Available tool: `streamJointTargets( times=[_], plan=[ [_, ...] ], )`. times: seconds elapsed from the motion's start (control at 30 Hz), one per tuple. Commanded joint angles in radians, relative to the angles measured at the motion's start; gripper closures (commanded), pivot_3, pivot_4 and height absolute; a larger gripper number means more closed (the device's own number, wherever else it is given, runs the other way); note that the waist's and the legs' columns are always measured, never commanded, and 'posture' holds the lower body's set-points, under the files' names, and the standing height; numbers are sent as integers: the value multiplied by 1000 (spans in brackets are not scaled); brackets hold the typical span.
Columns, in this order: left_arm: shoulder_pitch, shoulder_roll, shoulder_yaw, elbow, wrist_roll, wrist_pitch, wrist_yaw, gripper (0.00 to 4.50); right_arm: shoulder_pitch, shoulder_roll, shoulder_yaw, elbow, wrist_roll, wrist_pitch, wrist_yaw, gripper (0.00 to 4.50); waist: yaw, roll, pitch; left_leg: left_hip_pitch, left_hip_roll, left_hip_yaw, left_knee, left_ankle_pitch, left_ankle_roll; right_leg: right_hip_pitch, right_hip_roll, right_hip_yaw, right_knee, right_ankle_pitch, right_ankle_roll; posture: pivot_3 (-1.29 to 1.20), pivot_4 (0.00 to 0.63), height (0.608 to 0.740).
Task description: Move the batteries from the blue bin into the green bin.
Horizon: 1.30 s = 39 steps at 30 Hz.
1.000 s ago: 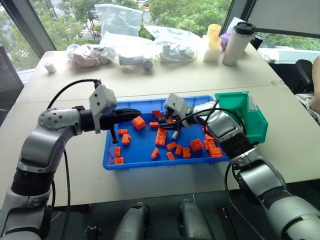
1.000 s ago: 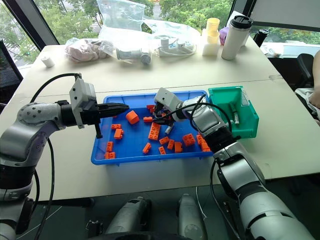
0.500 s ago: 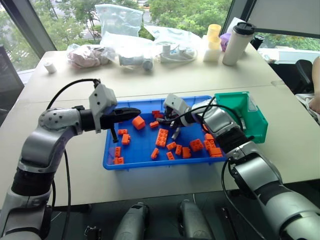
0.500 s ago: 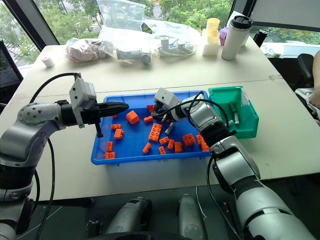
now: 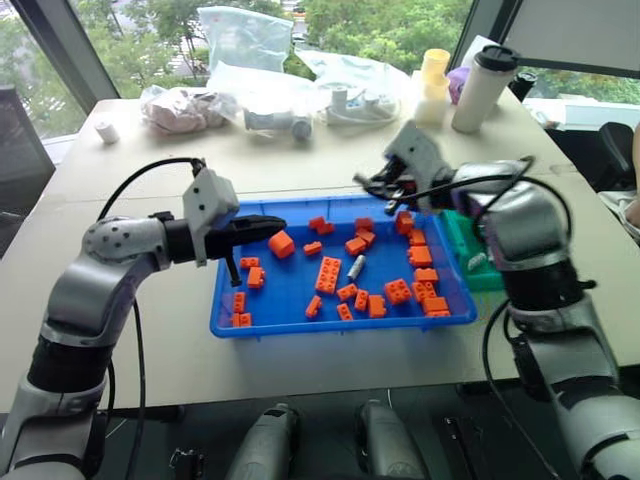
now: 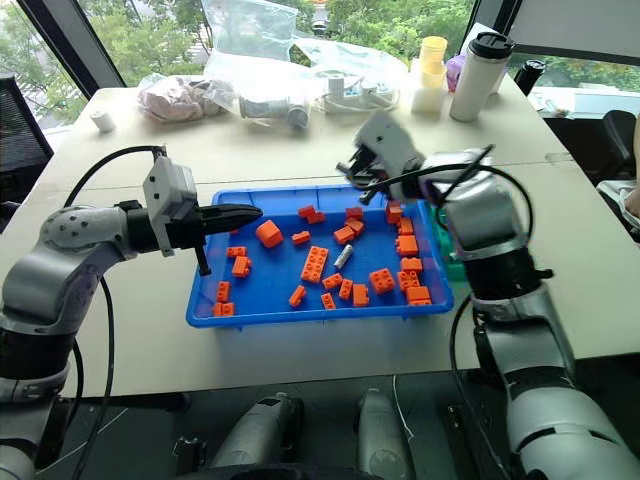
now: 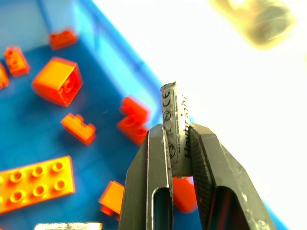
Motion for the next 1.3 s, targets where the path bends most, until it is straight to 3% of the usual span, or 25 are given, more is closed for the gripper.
streamJointTargets(
  times=[0.03,0.17,0.37,0.5,0.67,0.93,1.13,1.3],
  plan=[
    [-25,-10,-7,6,-6,-27,-19,4500,71,-132,-149,-158,13,126,-36,4449,9,0,0,0,0,0,0,0,1,1,0,0,-1,0,0,0,150,740],
    [-52,-28,-32,48,7,-51,-44,4500,223,-264,-232,-242,27,192,-49,4449,8,0,0,1,0,2,0,-3,6,1,0,0,0,0,0,0,150,740],
    [-87,-50,-57,105,25,-88,-77,4500,408,-291,-302,-281,84,218,-67,4449,-10,0,0,2,1,4,0,-3,6,1,0,2,1,0,0,0,150,740],
    [-100,-54,-61,129,32,-104,-90,4500,450,-294,-322,-282,111,208,-90,2521,-9,0,0,2,1,4,0,-3,6,1,0,2,1,0,0,0,150,740],
    [-104,-56,-64,137,35,-111,-94,4500,394,-317,-302,-333,153,211,-97,37,-8,0,0,2,1,4,0,-3,6,1,0,2,1,0,0,0,150,740],
    [-105,-51,-57,136,36,-110,-93,4500,248,-188,-126,-457,321,273,-65,37,-10,0,0,2,2,3,0,-3,6,1,1,1,0,0,0,0,150,740],
    [-86,-37,-40,108,32,-98,-78,4500,273,-35,103,-343,269,204,-148,37,-7,-1,-1,1,1,2,1,-3,5,1,-1,1,1,0,0,0,150,740],
    [-72,-28,-31,86,27,-84,-67,4500,265,8,169,-231,233,153,-181,37,-9,-1,-1,1,1,2,1,-1,2,1,0,1,1,0,0,0,150,740]
  ],
)
